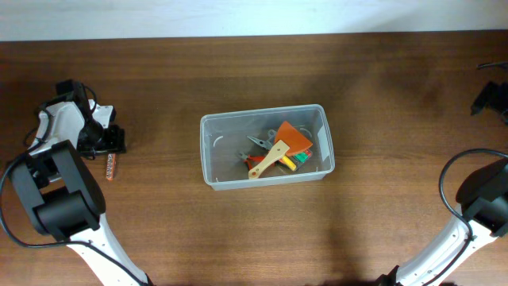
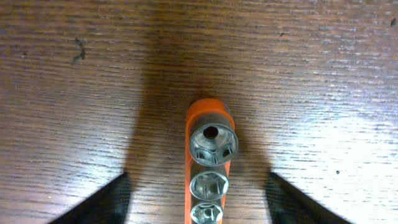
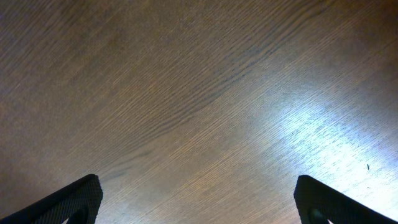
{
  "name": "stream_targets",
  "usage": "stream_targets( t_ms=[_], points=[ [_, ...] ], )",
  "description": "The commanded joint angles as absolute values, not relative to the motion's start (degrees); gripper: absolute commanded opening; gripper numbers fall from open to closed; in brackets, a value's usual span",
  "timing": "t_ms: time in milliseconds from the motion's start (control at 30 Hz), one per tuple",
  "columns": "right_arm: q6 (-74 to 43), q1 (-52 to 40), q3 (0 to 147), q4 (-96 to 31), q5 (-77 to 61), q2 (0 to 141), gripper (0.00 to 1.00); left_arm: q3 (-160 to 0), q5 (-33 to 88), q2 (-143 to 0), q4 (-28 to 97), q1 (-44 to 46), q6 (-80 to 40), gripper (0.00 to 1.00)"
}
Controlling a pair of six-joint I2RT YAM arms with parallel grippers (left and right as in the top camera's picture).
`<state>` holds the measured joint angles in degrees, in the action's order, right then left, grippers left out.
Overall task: Pack container
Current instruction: 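Lower the left gripper and grasp the socket rail at its end, then lift the socket rail and carry it right over the container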
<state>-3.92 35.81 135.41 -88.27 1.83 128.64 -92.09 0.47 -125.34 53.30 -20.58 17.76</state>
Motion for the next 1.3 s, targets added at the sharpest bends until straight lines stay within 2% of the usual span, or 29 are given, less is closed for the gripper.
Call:
stream_targets(
  t_ms=[0,100,200,233,267,433,567,833,1267],
  points=[
    [-4.1,35.5,135.5,-88.3,1.5,127.7,0.99,-92.0,1.3,-126.4,53.4,-20.7,17.6,0.63],
    [-4.1,35.5,135.5,-88.3,1.5,127.7,0.99,-92.0,1.3,-126.4,53.4,-20.7,17.6,0.60],
    [-4.1,35.5,135.5,-88.3,1.5,127.7,0.99,-92.0,1.3,-126.4,53.4,-20.7,17.6,0.50],
    [-4.1,35.5,135.5,-88.3,1.5,127.7,0.99,-92.0,1.3,-126.4,53.4,-20.6,17.6,0.42],
    [-4.1,35.5,135.5,-88.3,1.5,127.7,0.99,-92.0,1.3,-126.4,53.4,-20.6,17.6,0.39],
    [-4.1,35.5,135.5,-88.3,1.5,127.7,0.99,-92.0,1.3,-126.4,53.7,-20.7,17.6,0.31],
    [-4.1,35.5,135.5,-88.3,1.5,127.7,0.99,-92.0,1.3,-126.4,54.1,-20.6,17.6,0.28],
    [-4.1,35.5,135.5,-88.3,1.5,127.7,0.99,-92.0,1.3,-126.4,55.4,-20.6,17.6,0.15],
    [-4.1,35.5,135.5,-88.3,1.5,127.7,0.99,-94.4,1.5,-125.9,59.1,-20.6,17.6,0.09]
  ],
)
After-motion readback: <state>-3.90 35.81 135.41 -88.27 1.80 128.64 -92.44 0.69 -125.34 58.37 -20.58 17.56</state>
